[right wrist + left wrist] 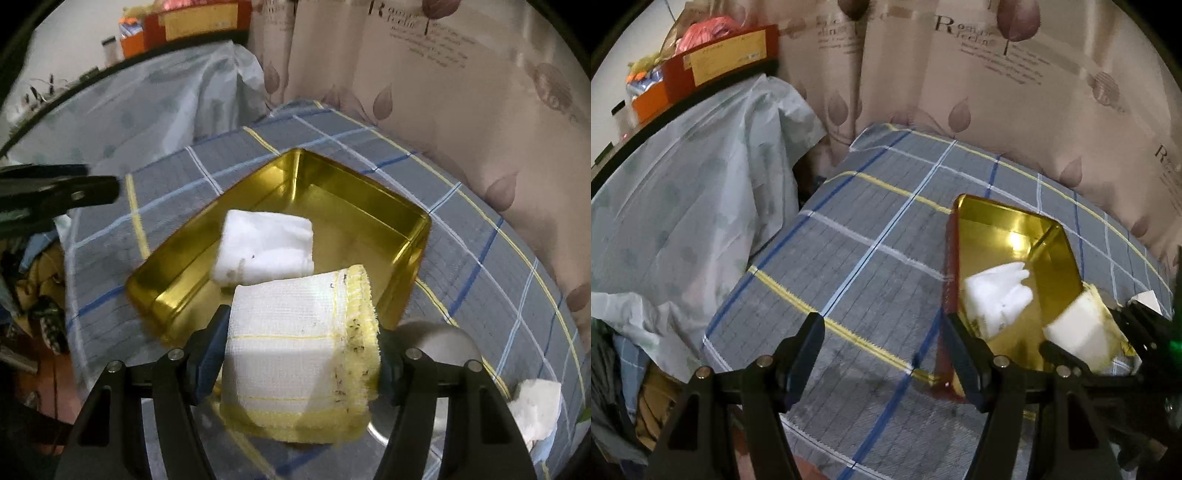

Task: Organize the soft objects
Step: 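Lower the yellow-edged towel into the gold tin and open the right gripper, then grasp the red-and-white garment with the right gripper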

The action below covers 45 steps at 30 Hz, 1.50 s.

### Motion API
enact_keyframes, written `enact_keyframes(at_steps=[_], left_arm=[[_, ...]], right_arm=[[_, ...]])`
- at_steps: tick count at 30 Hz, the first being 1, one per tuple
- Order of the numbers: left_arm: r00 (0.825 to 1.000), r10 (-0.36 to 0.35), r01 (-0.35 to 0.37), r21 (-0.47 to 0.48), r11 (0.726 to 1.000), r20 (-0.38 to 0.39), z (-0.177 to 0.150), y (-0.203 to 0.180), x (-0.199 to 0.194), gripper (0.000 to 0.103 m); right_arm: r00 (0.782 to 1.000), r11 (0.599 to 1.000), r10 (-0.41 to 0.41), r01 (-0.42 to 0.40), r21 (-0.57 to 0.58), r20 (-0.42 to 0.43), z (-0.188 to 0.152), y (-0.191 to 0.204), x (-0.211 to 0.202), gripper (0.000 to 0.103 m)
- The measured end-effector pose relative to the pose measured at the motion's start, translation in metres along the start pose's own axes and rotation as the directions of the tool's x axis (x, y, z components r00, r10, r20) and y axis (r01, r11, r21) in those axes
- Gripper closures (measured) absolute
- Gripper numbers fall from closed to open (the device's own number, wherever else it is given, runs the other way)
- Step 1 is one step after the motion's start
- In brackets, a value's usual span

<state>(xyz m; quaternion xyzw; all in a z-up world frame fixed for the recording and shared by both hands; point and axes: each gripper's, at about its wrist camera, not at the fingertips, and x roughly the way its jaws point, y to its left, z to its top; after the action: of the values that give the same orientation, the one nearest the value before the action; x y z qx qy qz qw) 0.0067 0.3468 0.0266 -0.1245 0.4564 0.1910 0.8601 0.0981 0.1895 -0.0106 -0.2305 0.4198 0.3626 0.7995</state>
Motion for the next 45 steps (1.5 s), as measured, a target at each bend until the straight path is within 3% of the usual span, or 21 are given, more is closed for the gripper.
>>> enact_keyframes(at_steps=[9, 13, 16, 20, 24, 26, 31, 34, 37, 40, 45], left_arm=[[0.998, -0.010, 0.009, -0.019, 1.000, -0.064, -0.012, 0.010, 0.013, 0.035], [0.998, 0.001, -0.003, -0.025, 1.000, -0.063, -0.013, 0.010, 0.013, 0.035], [0.998, -0.006, 0.005, -0.018, 1.000, -0.059, -0.012, 0.006, 0.011, 0.035], [0.999, -0.020, 0.020, 0.004, 1.000, -0.042, -0.009, -0.006, 0.002, 0.035], [0.998, -0.053, 0.055, 0.050, 0.997, -0.030, -0.006, -0.029, -0.006, 0.035], [0.997, -0.074, 0.076, 0.079, 0.994, -0.033, -0.006, -0.046, -0.008, 0.035], [0.989, -0.142, 0.149, 0.163, 0.975, -0.051, -0.011, -0.096, -0.010, 0.035], [0.983, -0.169, 0.181, 0.225, 0.957, -0.073, -0.018, -0.132, -0.010, 0.035], [0.973, -0.201, 0.226, 0.281, 0.933, -0.114, -0.029, -0.166, -0.009, 0.035], [0.964, -0.218, 0.258, 0.341, 0.904, -0.152, -0.044, -0.201, -0.009, 0.035], [0.956, -0.231, 0.288, 0.428, 0.857, -0.179, -0.064, -0.246, -0.009, 0.035]], right_arm=[[0.997, 1.000, 0.002, -0.001, 0.022, -0.072, 0.012, 0.008, 0.046, 0.036], [0.997, 1.000, -0.005, 0.006, 0.016, -0.074, 0.011, 0.016, 0.045, 0.020], [0.999, 1.000, -0.026, 0.027, 0.001, -0.030, 0.009, 0.019, 0.030, 0.012], [0.999, 1.000, -0.026, 0.026, 0.012, 0.024, 0.003, 0.018, -0.004, 0.012], [0.994, 0.996, -0.030, 0.021, 0.082, 0.105, -0.015, -0.004, -0.053, 0.012], [0.988, 0.988, -0.078, 0.059, 0.139, 0.135, -0.032, -0.028, -0.078, 0.012], [0.957, 0.919, -0.273, 0.230, 0.320, 0.095, -0.091, -0.107, -0.120, 0.012], [0.928, 0.831, -0.372, 0.340, 0.441, -0.015, -0.142, -0.163, -0.133, 0.012], [0.900, 0.753, -0.419, 0.418, 0.509, -0.119, -0.185, -0.201, -0.137, 0.017], [0.906, 0.712, -0.390, 0.411, 0.570, -0.165, -0.215, -0.226, -0.136, 0.029], [0.932, 0.662, -0.319, 0.350, 0.662, -0.174, -0.242, -0.254, -0.121, 0.029]])
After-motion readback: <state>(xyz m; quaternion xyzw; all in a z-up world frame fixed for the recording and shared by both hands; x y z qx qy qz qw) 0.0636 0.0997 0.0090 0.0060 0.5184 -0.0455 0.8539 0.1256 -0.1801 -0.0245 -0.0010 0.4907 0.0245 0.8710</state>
